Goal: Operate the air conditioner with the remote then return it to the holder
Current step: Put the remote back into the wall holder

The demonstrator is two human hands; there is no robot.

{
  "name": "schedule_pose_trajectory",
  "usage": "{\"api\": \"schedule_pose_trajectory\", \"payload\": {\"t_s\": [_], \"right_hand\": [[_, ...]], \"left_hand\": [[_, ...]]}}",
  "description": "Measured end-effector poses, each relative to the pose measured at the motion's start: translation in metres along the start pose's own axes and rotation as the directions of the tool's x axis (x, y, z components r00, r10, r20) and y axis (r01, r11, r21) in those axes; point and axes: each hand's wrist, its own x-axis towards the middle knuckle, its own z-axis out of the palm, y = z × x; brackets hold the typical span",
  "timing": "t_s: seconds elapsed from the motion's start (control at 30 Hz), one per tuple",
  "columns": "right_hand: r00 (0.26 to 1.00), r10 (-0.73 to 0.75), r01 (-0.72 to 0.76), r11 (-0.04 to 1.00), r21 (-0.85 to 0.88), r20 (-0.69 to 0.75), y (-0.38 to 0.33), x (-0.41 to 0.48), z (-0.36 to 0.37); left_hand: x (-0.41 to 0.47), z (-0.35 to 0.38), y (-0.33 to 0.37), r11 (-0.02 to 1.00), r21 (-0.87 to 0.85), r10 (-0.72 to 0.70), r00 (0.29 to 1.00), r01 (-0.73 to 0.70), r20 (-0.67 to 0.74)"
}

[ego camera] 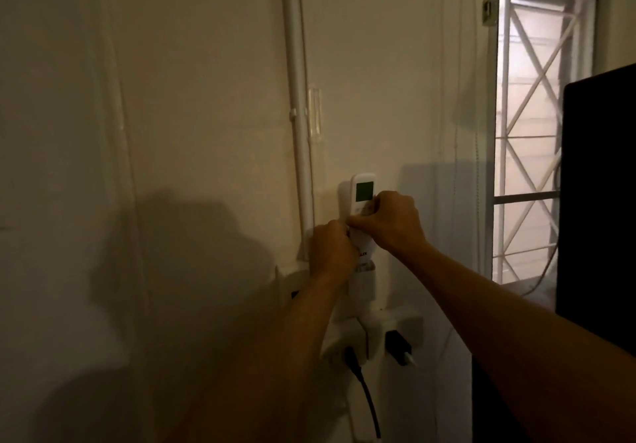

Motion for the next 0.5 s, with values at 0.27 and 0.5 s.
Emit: {"api": "schedule_pose_trajectory", "payload": {"t_s": [0.27, 0.5], "right_hand": [[0.999, -0.010, 0.010, 1.000, 0.001, 0.045, 0.014, -0.004, 0.008], [0.997, 0.039, -0.037, 0.998, -0.044, 0.063, 0.023, 0.001, 0.016]], "left_hand": [[-0.011, 0.015, -0.009, 1.000, 0.002, 0.017, 1.000, -0.017, -0.005], [-0.018, 0.032, -0.018, 0.998, 0.063, 0.009, 1.000, -0.010, 0.014]]}}
